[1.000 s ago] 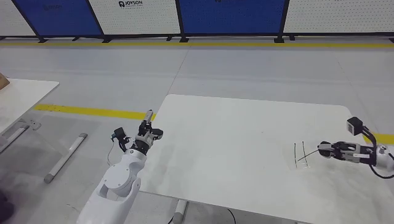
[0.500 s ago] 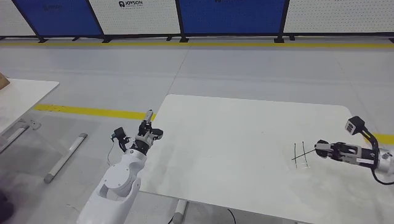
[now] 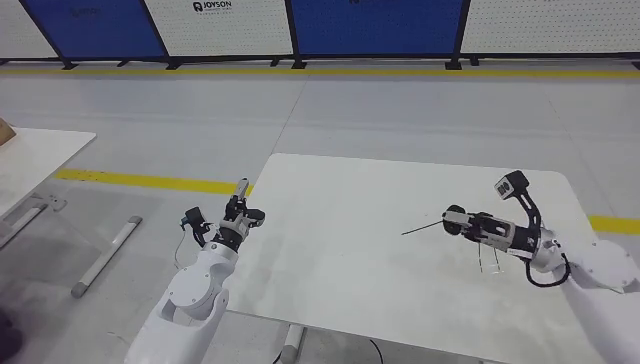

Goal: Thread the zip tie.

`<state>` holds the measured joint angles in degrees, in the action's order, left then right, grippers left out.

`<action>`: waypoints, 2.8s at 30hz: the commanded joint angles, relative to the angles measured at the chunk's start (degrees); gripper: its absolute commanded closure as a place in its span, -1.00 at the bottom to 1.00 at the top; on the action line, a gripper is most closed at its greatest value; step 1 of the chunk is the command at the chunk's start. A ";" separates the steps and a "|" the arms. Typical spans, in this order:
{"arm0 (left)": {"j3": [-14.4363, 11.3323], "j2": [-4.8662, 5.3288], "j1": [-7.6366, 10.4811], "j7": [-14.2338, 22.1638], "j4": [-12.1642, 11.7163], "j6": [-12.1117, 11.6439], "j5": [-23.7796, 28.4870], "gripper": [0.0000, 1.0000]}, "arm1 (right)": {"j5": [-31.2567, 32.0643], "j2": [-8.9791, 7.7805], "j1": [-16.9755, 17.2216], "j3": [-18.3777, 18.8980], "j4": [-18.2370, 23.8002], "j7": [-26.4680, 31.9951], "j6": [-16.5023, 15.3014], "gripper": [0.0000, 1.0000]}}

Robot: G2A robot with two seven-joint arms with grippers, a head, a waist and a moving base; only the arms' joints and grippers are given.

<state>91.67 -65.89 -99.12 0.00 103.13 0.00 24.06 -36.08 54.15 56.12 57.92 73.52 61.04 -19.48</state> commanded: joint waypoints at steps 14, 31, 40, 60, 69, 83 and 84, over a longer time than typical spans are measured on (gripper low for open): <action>-0.80 -0.02 0.89 1.40 0.97 0.04 -1.71 -1.00 | -0.96 0.30 4.16 2.78 2.77 -8.69 0.00 1.00; -12.35 -0.18 4.58 9.78 1.97 4.22 -16.56 -1.00 | 5.22 4.72 3.79 -3.13 3.99 -19.10 1.55 1.00; -13.07 -0.14 4.22 7.39 2.09 2.31 -21.83 -1.00 | 7.94 4.75 4.24 -2.81 5.28 -22.15 0.75 1.00; -27.26 -1.61 8.94 4.55 -1.98 -3.75 -37.80 -1.00 | 20.32 7.81 6.23 -9.61 8.31 -34.15 3.06 1.00; -26.79 -1.80 9.70 7.88 -3.05 -3.66 -30.34 -1.00 | 22.09 8.23 7.35 -9.40 9.78 -37.27 1.42 1.00; -24.10 -2.54 14.42 13.93 -7.34 0.45 -9.00 -1.00 | 17.29 10.82 6.42 -13.32 6.05 -39.06 0.32 1.00; -24.10 -2.54 14.42 13.93 -7.34 0.45 -9.00 -1.00 | 17.29 10.82 6.42 -13.32 6.05 -39.06 0.32 1.00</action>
<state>67.58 -68.43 -84.70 13.92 95.79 0.45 15.05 -18.78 64.97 62.53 44.61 79.57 21.98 -19.17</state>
